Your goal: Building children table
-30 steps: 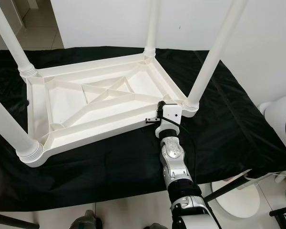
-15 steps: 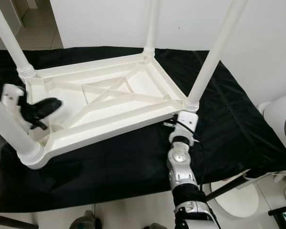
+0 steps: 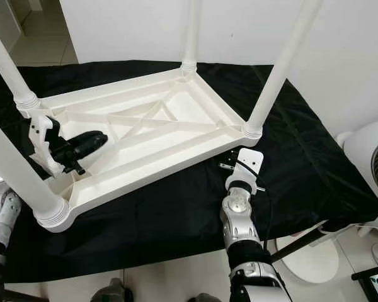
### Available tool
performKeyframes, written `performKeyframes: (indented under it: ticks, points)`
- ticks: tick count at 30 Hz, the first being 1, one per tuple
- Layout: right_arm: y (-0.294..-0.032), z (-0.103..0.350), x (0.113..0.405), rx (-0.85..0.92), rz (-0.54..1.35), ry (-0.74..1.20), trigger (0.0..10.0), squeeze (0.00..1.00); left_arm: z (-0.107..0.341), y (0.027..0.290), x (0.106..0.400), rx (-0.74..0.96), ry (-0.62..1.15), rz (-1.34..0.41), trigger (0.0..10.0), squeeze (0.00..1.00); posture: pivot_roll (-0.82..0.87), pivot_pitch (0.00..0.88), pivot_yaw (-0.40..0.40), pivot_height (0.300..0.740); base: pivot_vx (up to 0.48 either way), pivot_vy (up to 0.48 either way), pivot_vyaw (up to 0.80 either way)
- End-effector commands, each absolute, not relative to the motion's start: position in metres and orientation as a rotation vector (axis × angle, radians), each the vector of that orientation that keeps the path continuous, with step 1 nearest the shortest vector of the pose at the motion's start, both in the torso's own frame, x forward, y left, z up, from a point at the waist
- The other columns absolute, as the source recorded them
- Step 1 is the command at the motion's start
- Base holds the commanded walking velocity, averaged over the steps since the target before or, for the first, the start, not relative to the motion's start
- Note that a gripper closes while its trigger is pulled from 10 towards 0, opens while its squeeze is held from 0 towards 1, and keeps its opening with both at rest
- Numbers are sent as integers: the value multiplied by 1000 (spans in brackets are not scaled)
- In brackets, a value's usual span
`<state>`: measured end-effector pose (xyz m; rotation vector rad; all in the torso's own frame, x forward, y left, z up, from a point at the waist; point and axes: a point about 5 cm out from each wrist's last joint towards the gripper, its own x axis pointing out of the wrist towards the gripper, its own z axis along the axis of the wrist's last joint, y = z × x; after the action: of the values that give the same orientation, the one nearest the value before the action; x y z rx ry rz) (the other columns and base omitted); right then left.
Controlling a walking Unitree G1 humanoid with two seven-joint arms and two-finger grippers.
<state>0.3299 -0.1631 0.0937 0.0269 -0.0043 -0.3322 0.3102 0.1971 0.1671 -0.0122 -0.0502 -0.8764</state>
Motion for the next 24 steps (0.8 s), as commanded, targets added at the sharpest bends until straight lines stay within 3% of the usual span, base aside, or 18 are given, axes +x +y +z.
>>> performKeyframes:
  ticks: [1, 16, 24]
  points:
    - [-169, 93, 336, 74, -300, 22, 10000, 0, 168, 181, 301, -17, -54, -999, 10000, 0, 137, 0, -75, 740, 0, 0, 0]
    - [-181, 105, 358, 150, -207, 54, 10000, 0, 168, 162, 271, -80, -59, -1072, 10000, 0, 166, 0, -96, 740, 0, 0, 0]
    - [-181, 125, 378, 245, -66, 69, 10000, 0, 180, 137, 253, -101, -111, -1117, 10000, 0, 187, 12, -111, 740, 0, 0, 0]
